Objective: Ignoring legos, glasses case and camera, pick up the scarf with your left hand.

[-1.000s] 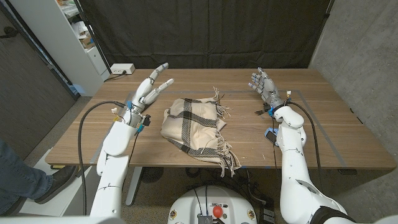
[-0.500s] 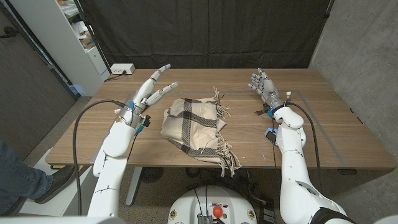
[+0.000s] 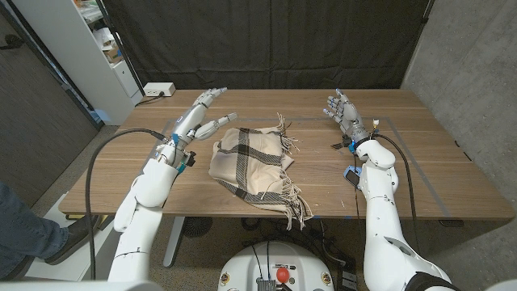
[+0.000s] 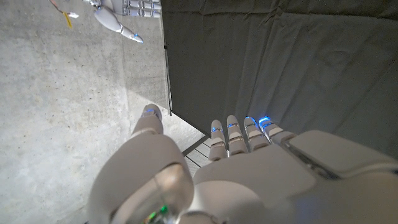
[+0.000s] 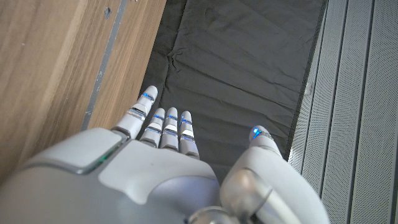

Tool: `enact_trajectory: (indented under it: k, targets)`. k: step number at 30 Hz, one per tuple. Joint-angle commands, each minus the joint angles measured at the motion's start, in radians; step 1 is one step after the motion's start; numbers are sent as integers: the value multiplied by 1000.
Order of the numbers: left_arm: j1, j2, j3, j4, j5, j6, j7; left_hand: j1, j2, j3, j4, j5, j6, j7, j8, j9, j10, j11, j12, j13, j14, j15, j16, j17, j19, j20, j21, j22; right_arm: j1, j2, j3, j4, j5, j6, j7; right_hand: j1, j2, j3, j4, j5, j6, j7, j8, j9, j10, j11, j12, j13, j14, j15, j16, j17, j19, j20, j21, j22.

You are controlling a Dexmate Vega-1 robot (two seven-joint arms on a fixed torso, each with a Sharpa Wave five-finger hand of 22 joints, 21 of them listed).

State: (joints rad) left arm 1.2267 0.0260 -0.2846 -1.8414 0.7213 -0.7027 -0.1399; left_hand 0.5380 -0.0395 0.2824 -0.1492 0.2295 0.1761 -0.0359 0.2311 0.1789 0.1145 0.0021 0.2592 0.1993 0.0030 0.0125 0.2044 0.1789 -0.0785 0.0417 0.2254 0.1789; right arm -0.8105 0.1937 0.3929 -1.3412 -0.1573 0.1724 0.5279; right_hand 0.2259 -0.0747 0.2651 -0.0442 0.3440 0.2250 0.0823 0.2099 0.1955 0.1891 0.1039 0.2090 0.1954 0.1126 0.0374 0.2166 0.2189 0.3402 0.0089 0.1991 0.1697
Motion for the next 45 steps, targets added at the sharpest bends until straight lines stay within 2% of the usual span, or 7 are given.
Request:
enact_trajectory:
  k: [1, 5, 9, 13, 18, 34, 45]
  targets:
    - [46, 26, 21, -77, 133, 57, 91, 12, -9, -2, -6, 5, 35, -12, 9, 5, 28, 1, 10, 5, 24, 0, 1, 3, 6, 12, -2, 5, 0, -1, -3, -4, 1, -2, 3, 11, 3, 1, -6, 6, 11, 5, -1, -1, 6, 1, -3, 2, 1, 4, -3, 1, -1, -1, -4, 4]
    - [62, 34, 30, -104, 177, 87, 117, 16, -18, -5, -7, 8, 50, -21, 10, 5, 47, -2, 16, 5, 43, -2, 5, 3, 24, 25, 3, 5, 2, -2, -5, -2, 0, -2, 4, 11, 4, 1, -6, 6, 11, 6, -1, -1, 5, -1, -3, 2, 1, 5, -3, 1, -1, 0, -4, 4]
    - [79, 42, 41, -124, 227, 111, 164, 20, -37, -15, -4, 17, 64, -38, 0, 6, 61, -2, 15, 5, 52, -6, 1, 4, 57, 123, 9, 7, 1, -1, -6, -2, 0, -1, 5, 11, 4, 0, -7, 6, 12, 5, -1, -1, 6, 1, -3, 2, 1, 5, -3, 1, -1, 0, -4, 4]
    - [89, 55, 52, -134, 241, 133, 192, 19, -46, -20, -1, 21, 67, -47, -5, 6, 67, -4, 14, 6, 66, -3, 3, 4, 81, 160, 16, 9, 0, -1, -6, -4, 0, -2, 4, 11, 4, 0, -7, 6, 12, 4, -1, -1, 6, 1, -3, 2, 1, 4, -3, 1, -1, 0, -4, 4]
    - [99, 72, 64, -149, 252, 166, 201, 17, -50, -23, 1, 24, 69, -56, -8, 6, 66, -4, 13, 6, 74, 6, 5, 5, 93, 167, 20, 11, 1, -1, -4, -4, 3, 0, 5, 11, 4, 0, -7, 7, 12, 4, -2, -1, 6, -1, -3, 2, 1, 4, -3, 1, -1, 0, -4, 4]
    - [124, 105, 100, -189, 300, 274, 210, 7, -65, -41, 13, 39, 92, -95, -16, 8, 83, -6, 12, 12, 152, 90, 21, 9, 190, 173, 50, 21, -5, 1, -1, -4, 3, -2, 3, 12, 4, -1, -9, 7, 13, 2, -2, -2, 6, -2, -4, 2, 2, 4, -3, 1, -2, 1, -4, 4]
    - [136, 133, 123, -217, 316, 332, 192, 6, -71, -47, 14, 46, 87, -89, -23, 9, 87, -3, 13, 17, 177, 92, 25, 9, 242, 173, 66, 23, -9, 0, -3, -13, 2, -7, 5, 12, 5, -2, -10, 7, 14, 2, -3, -2, 5, -2, -5, 2, 1, 4, -3, 2, -2, 2, -4, 4]
